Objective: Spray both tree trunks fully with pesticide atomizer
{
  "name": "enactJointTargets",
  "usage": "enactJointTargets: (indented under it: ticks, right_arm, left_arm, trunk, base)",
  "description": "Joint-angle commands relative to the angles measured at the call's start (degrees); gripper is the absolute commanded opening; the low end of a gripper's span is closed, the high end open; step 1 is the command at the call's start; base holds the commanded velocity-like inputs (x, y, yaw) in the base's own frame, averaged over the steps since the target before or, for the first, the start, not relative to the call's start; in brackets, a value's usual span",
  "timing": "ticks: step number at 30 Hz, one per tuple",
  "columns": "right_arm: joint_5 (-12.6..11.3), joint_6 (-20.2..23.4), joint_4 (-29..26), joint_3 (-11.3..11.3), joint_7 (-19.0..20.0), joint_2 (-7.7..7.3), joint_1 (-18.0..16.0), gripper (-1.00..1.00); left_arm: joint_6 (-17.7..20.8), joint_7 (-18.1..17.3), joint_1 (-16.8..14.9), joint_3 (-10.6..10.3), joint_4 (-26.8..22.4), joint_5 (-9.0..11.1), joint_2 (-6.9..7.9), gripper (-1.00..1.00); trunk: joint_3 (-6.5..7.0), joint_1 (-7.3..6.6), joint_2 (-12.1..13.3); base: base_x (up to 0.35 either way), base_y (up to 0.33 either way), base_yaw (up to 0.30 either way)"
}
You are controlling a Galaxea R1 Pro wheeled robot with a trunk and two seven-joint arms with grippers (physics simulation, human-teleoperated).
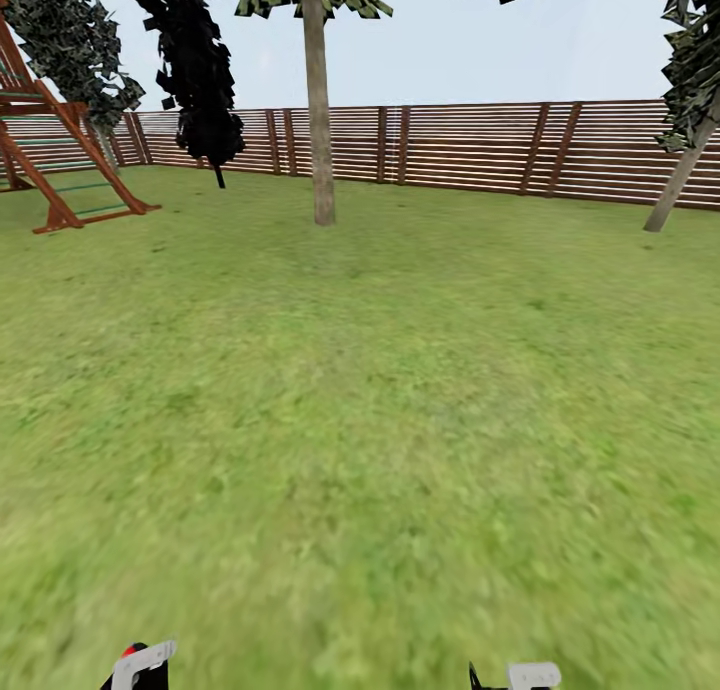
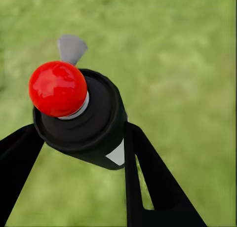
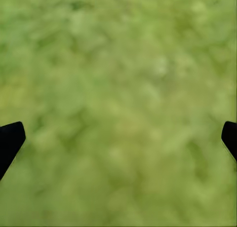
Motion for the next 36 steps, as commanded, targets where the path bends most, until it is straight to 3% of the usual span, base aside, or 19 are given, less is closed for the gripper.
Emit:
enactJointTargets:
  ticks: [1, 36]
  right_arm:
    - [0.6, -0.2, 0.1, -0.4, -0.2, -0.02, 0.0, 1.00]
    - [0.6, -0.2, 0.1, -0.4, -0.2, -0.02, 0.0, 1.00]
  left_arm:
    - [-0.2, 0.1, 0.0, 0.4, 0.1, -0.6, 0.02, -1.00]
    - [-0.2, 0.1, 0.0, 0.4, 0.1, -0.6, 0.00, -1.00]
  trunk:
    - [-0.05, 0.03, 0.0]
    - [-0.05, 0.03, 0.0]
  base:
    - [0.338, 0.000, 0.000]
    - [0.338, 0.000, 0.000]
